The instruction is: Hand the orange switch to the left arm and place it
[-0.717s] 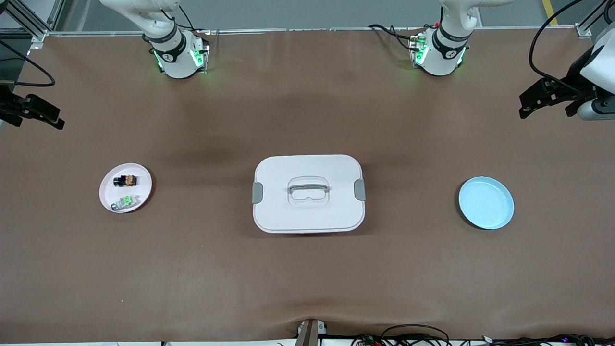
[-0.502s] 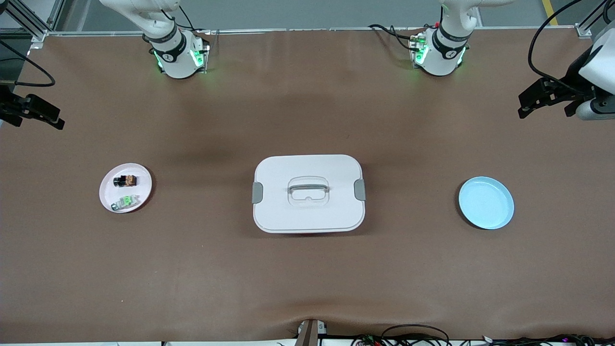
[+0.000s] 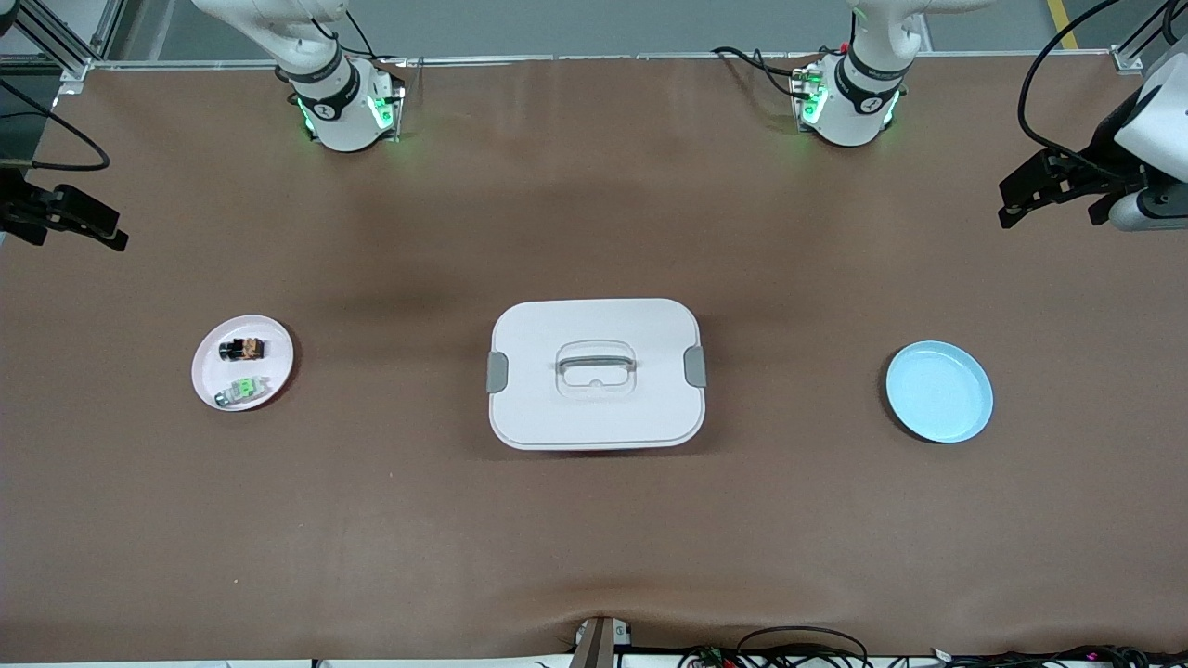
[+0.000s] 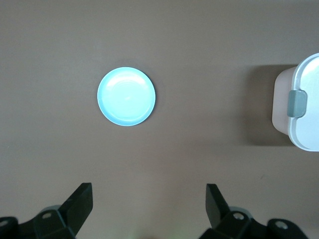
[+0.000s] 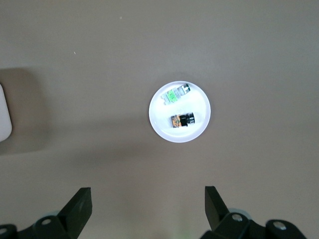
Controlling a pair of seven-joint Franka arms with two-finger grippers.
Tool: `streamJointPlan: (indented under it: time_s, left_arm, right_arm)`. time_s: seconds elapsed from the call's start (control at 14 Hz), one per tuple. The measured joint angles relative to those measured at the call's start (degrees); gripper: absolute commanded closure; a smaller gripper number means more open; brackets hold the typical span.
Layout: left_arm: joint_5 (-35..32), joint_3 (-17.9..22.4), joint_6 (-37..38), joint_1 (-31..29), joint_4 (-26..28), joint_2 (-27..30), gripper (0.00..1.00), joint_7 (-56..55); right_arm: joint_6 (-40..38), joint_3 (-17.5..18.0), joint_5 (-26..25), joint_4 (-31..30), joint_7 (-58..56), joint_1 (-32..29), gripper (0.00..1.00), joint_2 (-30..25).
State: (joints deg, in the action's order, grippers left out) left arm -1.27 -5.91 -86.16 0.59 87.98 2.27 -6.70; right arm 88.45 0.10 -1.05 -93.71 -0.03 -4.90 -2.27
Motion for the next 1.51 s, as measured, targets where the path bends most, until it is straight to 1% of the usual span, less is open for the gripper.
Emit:
streamJointPlan:
  time_s: [0.43, 0.57, 0.72, 0.86, 1.08, 1.29, 1.36, 1.51]
  left_arm:
    - [0.0, -0.33, 1.64, 0.04, 0.03, -1.08, 0.0, 0.0]
    - [0.0, -0.83, 1.7, 0.11, 0.07, -2.1, 0.0, 0.0]
    - [0.0, -0.99, 1.68, 0.13, 0.05, -3.21, 0.0, -0.05]
    - [0.0, -1.2, 1.66, 0.18, -0.07, -3.62, 0.0, -0.12]
    - [0.0, -1.57, 1.56, 0.38, -0.36, -3.64, 0.0, -0.31]
    - [0.0, -1.65, 1.52, 0.33, -0.59, -3.63, 0.0, -0.35]
    - [0.0, -1.65, 1.52, 0.28, -0.71, -3.62, 0.0, -0.36]
    - [0.0, -1.64, 1.52, 0.2, -0.88, -3.55, 0.0, -0.36]
  right_arm:
    - [-0.77, -0.4, -0.09, -1.91, 0.0, -0.24, 0.0, 3.22]
    - [-0.06, -0.48, -0.13, -3.8, 0.0, -0.33, 0.0, 3.97]
    - [2.3, -0.54, -0.16, -6.79, -0.47, -0.65, 0.0, 4.54]
    - [6.82, -0.59, -0.19, -10.61, -2.19, -1.7, 0.0, 4.75]
    - [17.84, -0.76, -0.19, -18.8, -7.3, -4.47, 0.0, 5.11]
    - [28.14, -0.89, -0.19, -26.06, -8.85, -5.34, 0.0, 6.06]
    - [31.3, -0.88, -0.19, -27.52, -8.85, -5.35, 0.0, 7.1]
    - [37.76, -0.89, -0.19, -28.79, -8.88, -5.54, 0.0, 10.97]
